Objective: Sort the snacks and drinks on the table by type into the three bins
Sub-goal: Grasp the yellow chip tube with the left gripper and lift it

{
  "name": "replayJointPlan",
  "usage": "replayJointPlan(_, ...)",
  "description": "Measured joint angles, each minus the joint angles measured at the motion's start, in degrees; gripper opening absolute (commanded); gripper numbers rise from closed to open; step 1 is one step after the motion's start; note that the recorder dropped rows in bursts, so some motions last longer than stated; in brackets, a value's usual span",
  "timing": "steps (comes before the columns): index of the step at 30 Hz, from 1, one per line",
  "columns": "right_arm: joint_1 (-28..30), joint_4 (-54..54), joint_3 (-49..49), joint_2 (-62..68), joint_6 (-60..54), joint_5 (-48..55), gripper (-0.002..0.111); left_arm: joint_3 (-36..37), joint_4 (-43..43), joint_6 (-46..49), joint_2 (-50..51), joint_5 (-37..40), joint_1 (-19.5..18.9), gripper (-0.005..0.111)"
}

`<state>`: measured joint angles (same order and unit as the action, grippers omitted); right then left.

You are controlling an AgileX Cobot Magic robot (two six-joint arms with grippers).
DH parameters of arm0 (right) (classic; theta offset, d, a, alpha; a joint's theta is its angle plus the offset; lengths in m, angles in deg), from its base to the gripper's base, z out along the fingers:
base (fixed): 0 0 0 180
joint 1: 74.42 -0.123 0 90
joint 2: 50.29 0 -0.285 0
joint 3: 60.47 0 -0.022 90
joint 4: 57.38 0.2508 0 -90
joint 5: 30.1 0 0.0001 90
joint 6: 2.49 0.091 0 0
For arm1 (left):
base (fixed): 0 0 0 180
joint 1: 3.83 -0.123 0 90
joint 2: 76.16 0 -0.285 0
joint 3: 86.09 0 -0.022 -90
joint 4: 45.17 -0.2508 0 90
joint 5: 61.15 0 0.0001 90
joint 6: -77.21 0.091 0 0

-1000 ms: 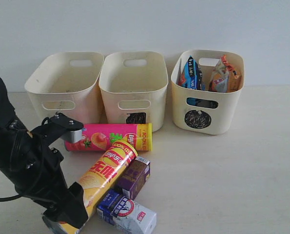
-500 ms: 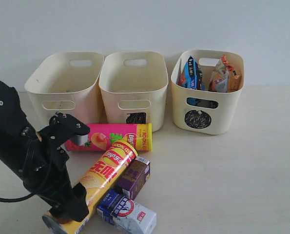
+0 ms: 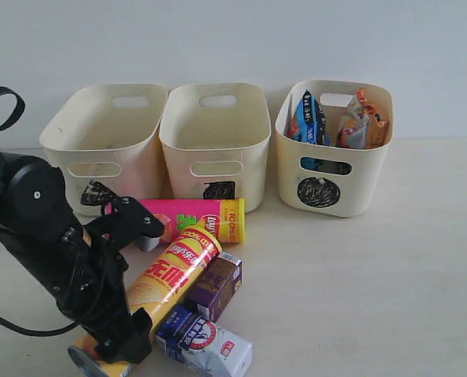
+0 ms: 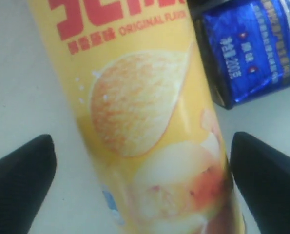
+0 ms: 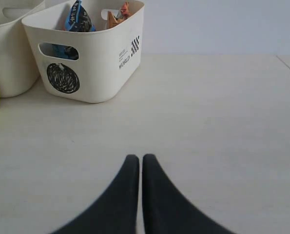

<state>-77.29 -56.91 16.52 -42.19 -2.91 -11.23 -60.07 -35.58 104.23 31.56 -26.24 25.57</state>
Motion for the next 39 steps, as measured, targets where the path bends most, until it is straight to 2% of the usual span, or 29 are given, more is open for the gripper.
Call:
replayJointPlan(11, 0.0, 0.0, 0.0, 0.0, 0.0, 0.0, 0.000, 0.0, -1.2, -0.1, 3.8, -3.9, 0.0, 0.089)
replayJointPlan(14, 0.0, 0.0, 0.0, 0.0, 0.0, 0.0, 0.000, 0.0, -1.5, -0.1, 4.1, -4.7, 0.0, 0.084)
replayJointPlan(17, 0.0, 0.0, 0.0, 0.0, 0.0, 0.0, 0.000, 0.0, -1.7, -0.2, 4.4, -5.2, 0.0, 0.069)
replayJointPlan(24, 0.0, 0.0, 0.0, 0.0, 0.0, 0.0, 0.000, 0.0, -1.9, -0.4, 4.5, -5.5, 0.0, 0.010)
replayJointPlan(25, 0.0, 0.0, 0.0, 0.0, 0.0, 0.0, 0.000, 0.0, -1.9, -0.4, 4.5, -5.5, 0.0, 0.005)
replayJointPlan(39, 0.0, 0.0, 0.0, 0.0, 0.0, 0.0, 0.000, 0.0, -1.9, -3.0, 2.5, -5.6, 0.0, 0.004)
